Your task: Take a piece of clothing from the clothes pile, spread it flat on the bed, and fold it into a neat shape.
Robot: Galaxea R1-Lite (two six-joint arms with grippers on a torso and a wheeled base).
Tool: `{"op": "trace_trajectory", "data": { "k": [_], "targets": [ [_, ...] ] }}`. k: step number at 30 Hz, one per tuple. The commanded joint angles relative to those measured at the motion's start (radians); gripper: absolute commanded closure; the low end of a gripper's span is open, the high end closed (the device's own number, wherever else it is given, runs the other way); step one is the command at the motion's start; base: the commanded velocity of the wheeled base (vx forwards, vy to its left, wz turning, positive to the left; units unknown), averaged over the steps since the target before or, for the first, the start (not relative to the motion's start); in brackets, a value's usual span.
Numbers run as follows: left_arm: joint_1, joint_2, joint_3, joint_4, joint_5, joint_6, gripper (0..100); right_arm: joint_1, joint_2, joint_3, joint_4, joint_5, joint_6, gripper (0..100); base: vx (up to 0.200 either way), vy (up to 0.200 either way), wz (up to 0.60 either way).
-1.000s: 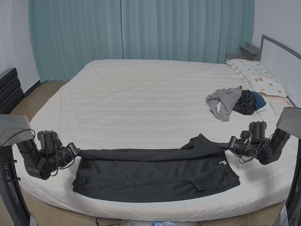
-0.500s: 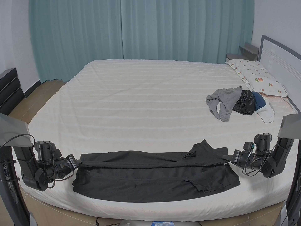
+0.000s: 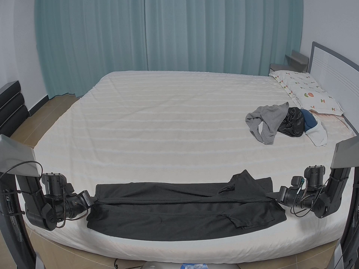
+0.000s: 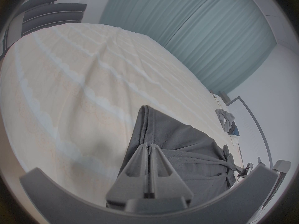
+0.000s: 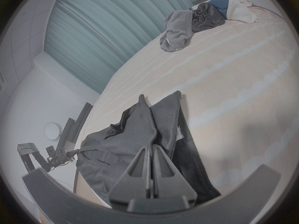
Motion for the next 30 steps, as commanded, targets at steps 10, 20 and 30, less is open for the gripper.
{"op": "trace_trajectory", "data": {
  "k": [10,20,30],
  "targets": [
    [-0.001,0.014,0.010,-0.006,0.000,-0.001,0,-0.010,-0.010,0.005,-0.035,0.006,0.014,0,0.000,0.000,0.00],
    [0.010,-0.032,-0.173,0.044,0.006,-0.192,0,-0.021,-0.079,-0.165,0.045,-0.006,0.174,0,0.000,0.000,0.00],
    [-0.025,0.008,-0.434,0.406,0.002,-0.193,0,-0.018,-0.005,-0.294,0.169,-0.009,0.350,0,0.000,0.000,0.00]
  ]
}}
